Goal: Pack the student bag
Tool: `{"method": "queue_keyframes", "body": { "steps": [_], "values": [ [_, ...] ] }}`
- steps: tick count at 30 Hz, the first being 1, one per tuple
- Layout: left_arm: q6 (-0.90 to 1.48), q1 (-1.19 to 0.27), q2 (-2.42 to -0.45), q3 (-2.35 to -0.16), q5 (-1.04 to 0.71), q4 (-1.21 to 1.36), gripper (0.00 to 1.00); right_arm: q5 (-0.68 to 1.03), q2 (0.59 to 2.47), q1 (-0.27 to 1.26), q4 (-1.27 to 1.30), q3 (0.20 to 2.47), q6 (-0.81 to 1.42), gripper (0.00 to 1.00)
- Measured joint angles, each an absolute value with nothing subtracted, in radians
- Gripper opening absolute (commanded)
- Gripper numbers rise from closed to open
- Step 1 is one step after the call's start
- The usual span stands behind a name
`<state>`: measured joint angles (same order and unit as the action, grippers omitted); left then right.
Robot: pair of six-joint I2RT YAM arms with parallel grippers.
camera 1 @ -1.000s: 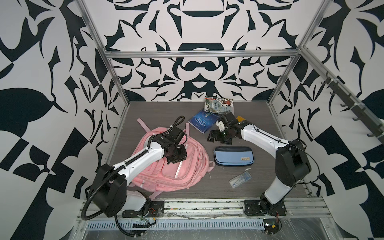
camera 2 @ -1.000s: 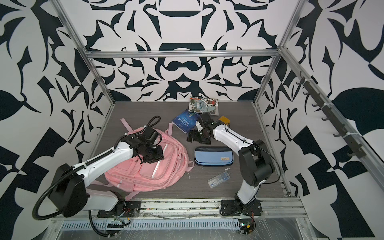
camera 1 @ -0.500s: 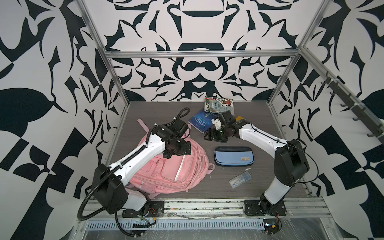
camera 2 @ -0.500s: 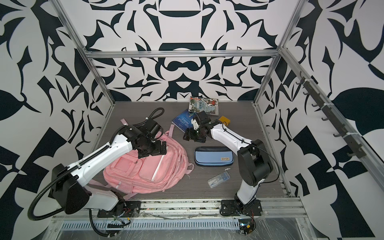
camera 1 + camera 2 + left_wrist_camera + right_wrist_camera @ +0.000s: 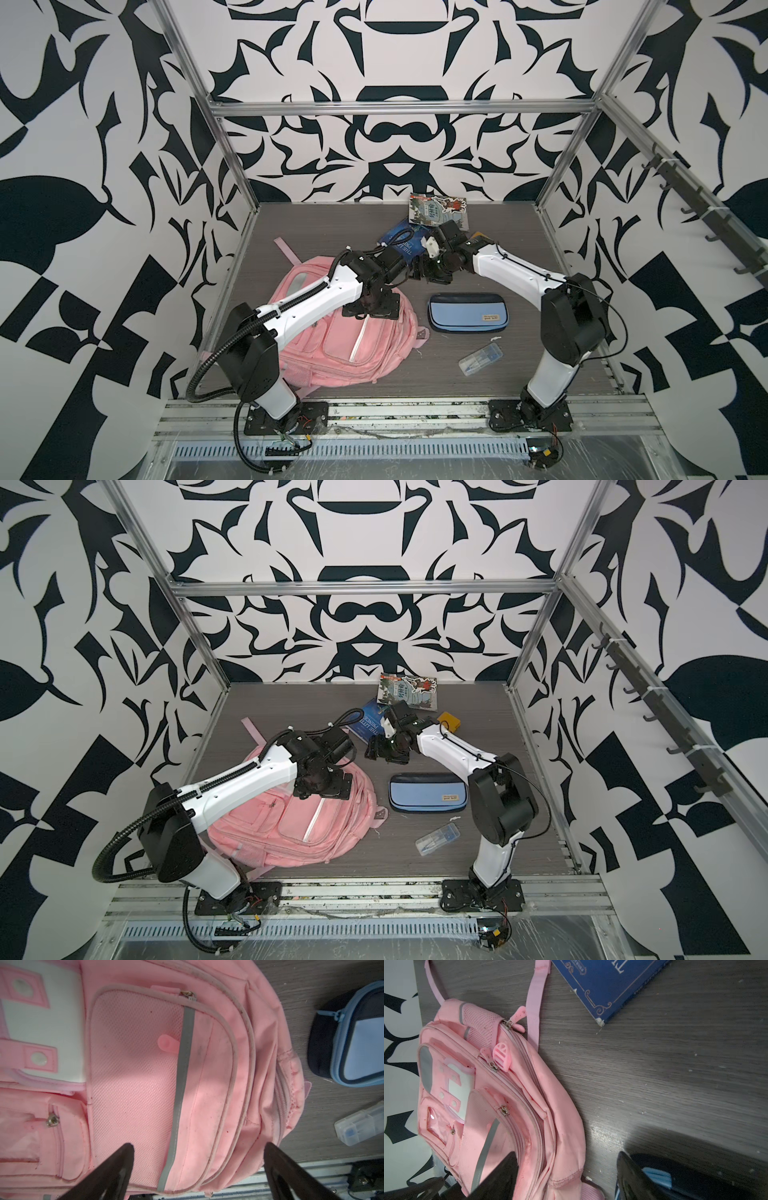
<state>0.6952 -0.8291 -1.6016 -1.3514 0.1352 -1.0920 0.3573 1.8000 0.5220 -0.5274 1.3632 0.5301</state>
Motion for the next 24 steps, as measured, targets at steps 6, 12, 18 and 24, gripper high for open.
{"method": "queue_keyframes", "body": {
  "steps": [6, 12, 18, 24],
  "values": [
    [0.706, -0.822, -1.607, -1.336, 0.083, -1.068, 0.96, 0.370, 1.901, 0.521, -0.494, 1.491, 0.415, 0.71],
    [0.709, -0.811, -1.643, -1.309, 0.038, -1.051, 0.84, 0.405, 2.017, 0.521, -0.460, 1.654, 0.329, 0.70],
    [0.704, -0.790, -1.696, -1.299, 0.007, -0.985, 0.32, 0.461, 2.159, 0.521, -0.471, 1.793, 0.327, 0.73],
    [0.683, -0.770, -1.691, -1.202, -0.006, -0.899, 0.00, 0.484, 2.276, 0.521, -0.500, 1.824, 0.327, 0.73]
  ]
}}
